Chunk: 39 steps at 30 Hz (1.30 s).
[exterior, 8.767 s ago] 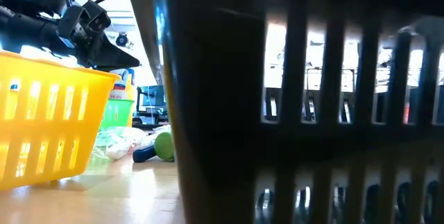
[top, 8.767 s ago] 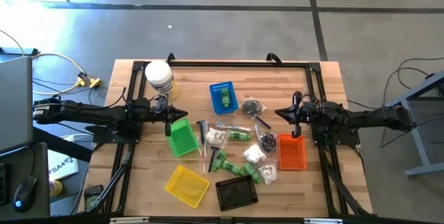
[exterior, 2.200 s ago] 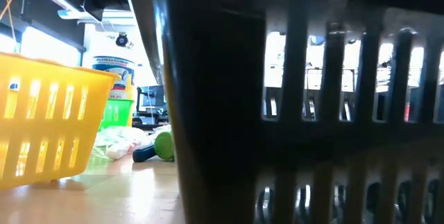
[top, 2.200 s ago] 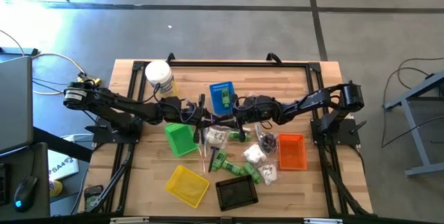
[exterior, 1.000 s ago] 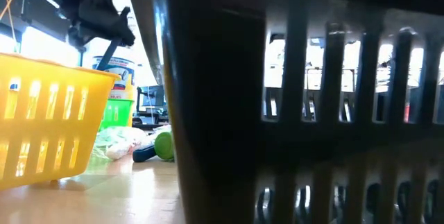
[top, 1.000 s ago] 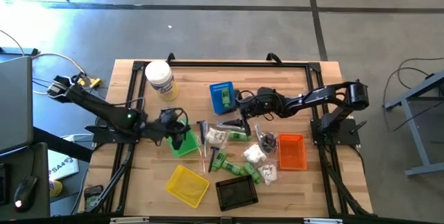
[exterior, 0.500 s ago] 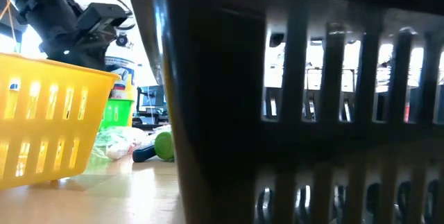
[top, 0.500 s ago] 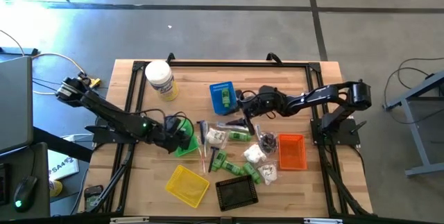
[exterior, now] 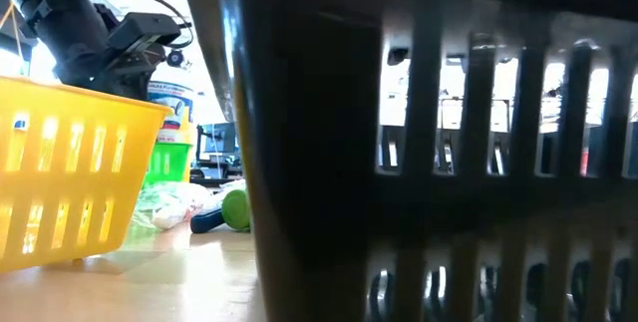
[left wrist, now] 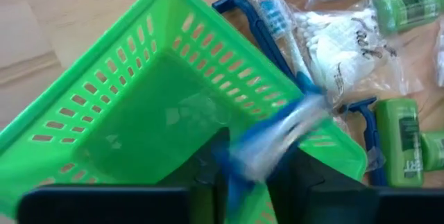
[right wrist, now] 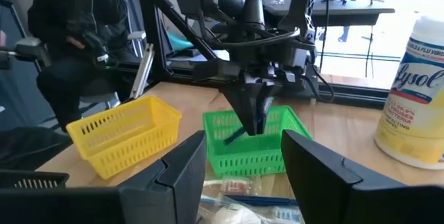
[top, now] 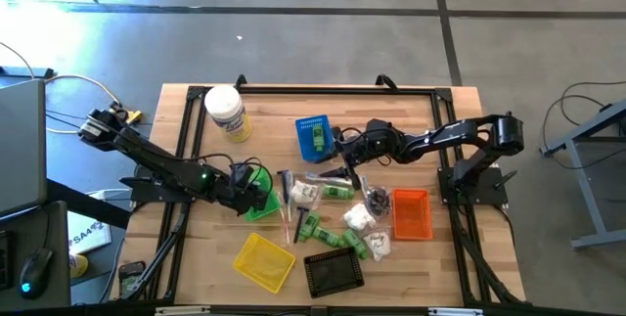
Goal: Pick & Place Travel size toiletries
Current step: Put the razor into the green bin
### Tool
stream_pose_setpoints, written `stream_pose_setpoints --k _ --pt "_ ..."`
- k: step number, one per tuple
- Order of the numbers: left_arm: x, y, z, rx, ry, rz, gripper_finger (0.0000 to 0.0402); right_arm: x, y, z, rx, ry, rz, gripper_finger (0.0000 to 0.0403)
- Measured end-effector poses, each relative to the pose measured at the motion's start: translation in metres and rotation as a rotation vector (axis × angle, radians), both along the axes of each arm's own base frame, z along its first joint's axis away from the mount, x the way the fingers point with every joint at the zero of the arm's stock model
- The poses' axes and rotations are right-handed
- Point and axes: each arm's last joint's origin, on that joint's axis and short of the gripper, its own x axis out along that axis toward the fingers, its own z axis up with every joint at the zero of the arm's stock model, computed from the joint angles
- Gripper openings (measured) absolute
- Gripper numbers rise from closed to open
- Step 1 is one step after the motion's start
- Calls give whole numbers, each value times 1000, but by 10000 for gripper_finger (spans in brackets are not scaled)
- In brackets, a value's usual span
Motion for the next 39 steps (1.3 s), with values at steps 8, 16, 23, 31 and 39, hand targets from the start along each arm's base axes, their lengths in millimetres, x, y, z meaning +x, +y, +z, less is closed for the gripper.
stream_pose_setpoints --k 8,16,23,31,39 --pt "0 0 0 13 9 -25 142 0 0 0 1 -2 2 179" --pt "8 -4 26 152 57 -247 152 -32 1 20 15 -59 -25 164" --pt "21 -11 66 378 19 -519 152 -106 10 34 -34 -207 -222 91" --pt "34 -1 102 609 3 -676 151 -159 17 4 -35 -246 -343 6" --pt "52 48 123 750 107 -823 86 -174 19 1 6 -314 -356 3"
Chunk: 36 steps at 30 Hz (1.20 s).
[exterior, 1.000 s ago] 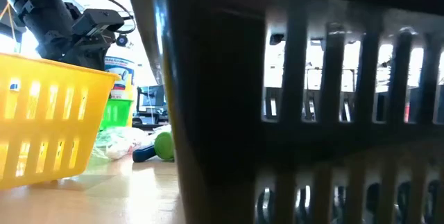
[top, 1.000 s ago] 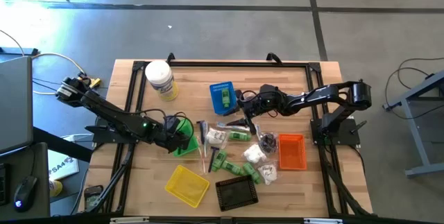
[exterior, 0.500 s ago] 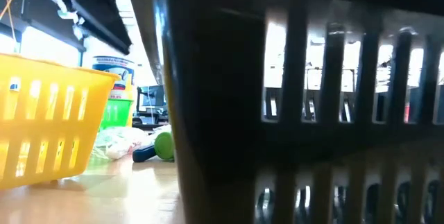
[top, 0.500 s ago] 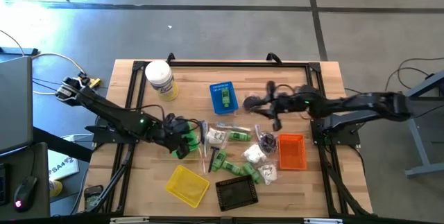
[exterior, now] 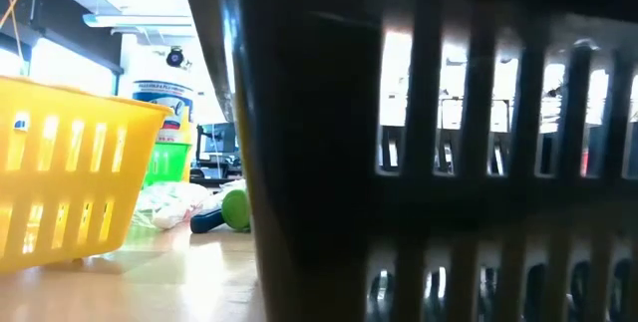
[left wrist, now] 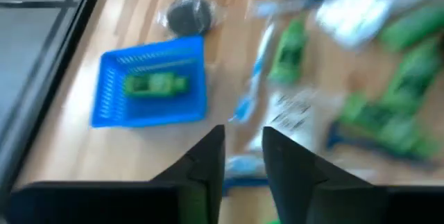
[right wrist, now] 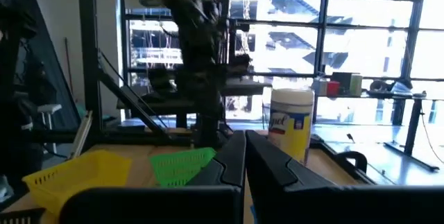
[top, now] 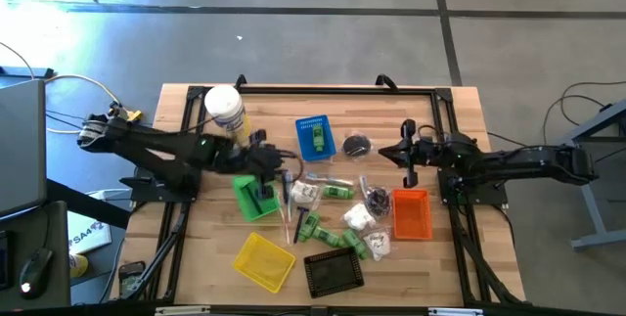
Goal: Pick & Place Travel size toiletries
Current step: Put the razor into the green bin
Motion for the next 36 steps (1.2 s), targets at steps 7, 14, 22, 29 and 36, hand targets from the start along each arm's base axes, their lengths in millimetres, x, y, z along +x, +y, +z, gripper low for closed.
stream_pose_setpoints --k 7,14,22,29,36 --pt "23 31 -28 181 225 -358 52 0 0 -1 -1 15 8 3" --pt "50 29 -78 294 430 -714 51 0 0 -2 -24 18 3 3" --pt "68 30 -101 326 585 -828 81 0 0 -2 -41 25 -1 3" --pt "73 31 -114 350 645 -945 162 0 0 -2 -43 23 -1 3" --pt "76 28 -128 389 704 -1052 193 0 0 -2 -43 26 -1 3"
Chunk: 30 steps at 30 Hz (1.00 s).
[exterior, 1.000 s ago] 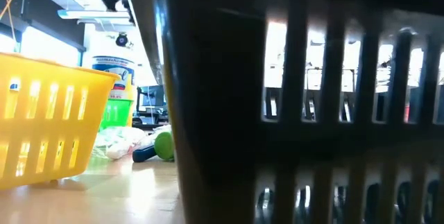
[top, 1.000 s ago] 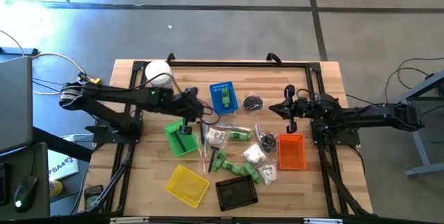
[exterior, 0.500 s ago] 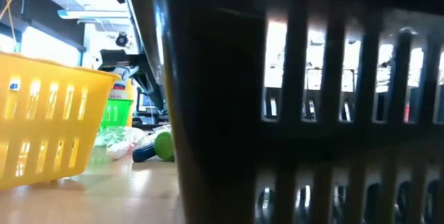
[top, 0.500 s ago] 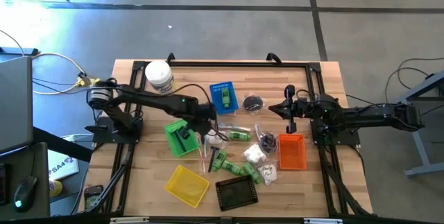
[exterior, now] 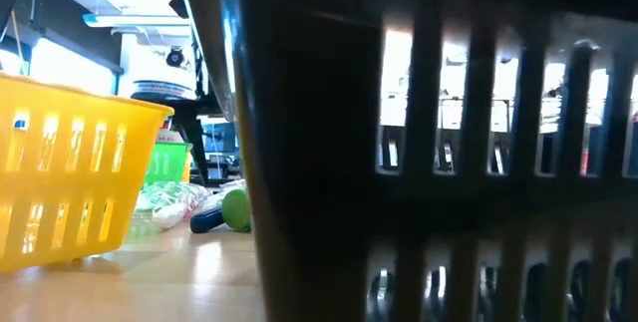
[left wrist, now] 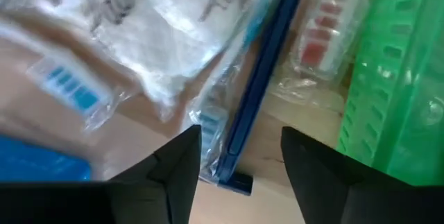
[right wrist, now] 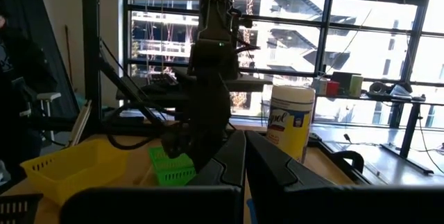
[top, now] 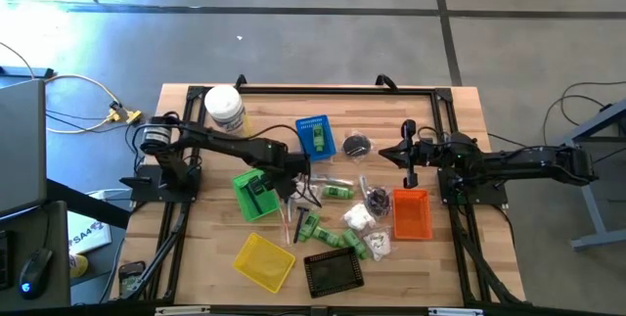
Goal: Pick & Place Travel size toiletries
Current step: Put the razor into the green bin
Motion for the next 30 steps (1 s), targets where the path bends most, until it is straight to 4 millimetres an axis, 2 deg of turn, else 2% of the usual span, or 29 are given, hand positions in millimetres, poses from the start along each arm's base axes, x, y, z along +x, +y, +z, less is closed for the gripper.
stream_pose_setpoints --k 8,21,30 --pt "0 0 0 26 6 -52 175 0 0 0 -2 2 0 3" --pt "6 -1 -13 39 25 -155 107 0 0 0 -6 -2 -1 3" --pt "9 0 -14 46 2 -132 101 0 0 0 -6 -2 -3 3"
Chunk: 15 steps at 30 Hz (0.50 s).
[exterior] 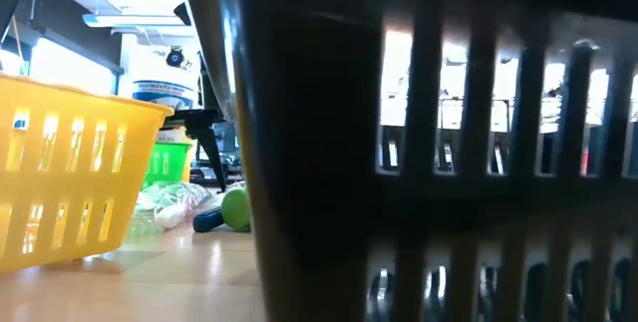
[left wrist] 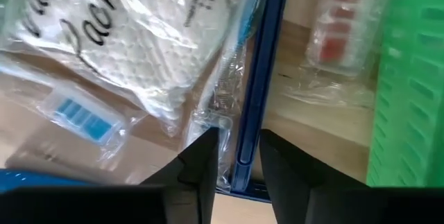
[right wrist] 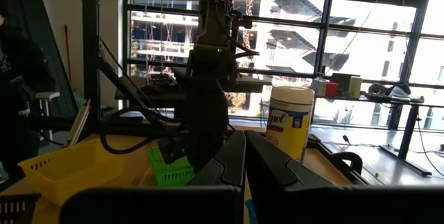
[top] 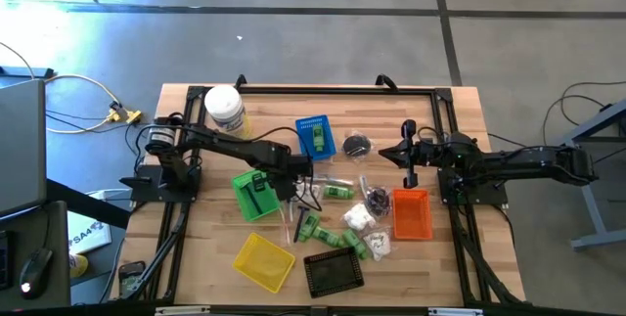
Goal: Pick & Place Travel size toiletries
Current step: Put the razor into the green bin
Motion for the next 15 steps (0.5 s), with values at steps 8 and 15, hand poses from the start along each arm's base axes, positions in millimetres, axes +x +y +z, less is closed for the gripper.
stream_pose_setpoints --k 8,15 --pt "1 1 1 27 -22 65 101 0 0 0 5 0 0 3" --pt "-9 -4 11 38 3 86 102 0 0 0 7 0 1 3"
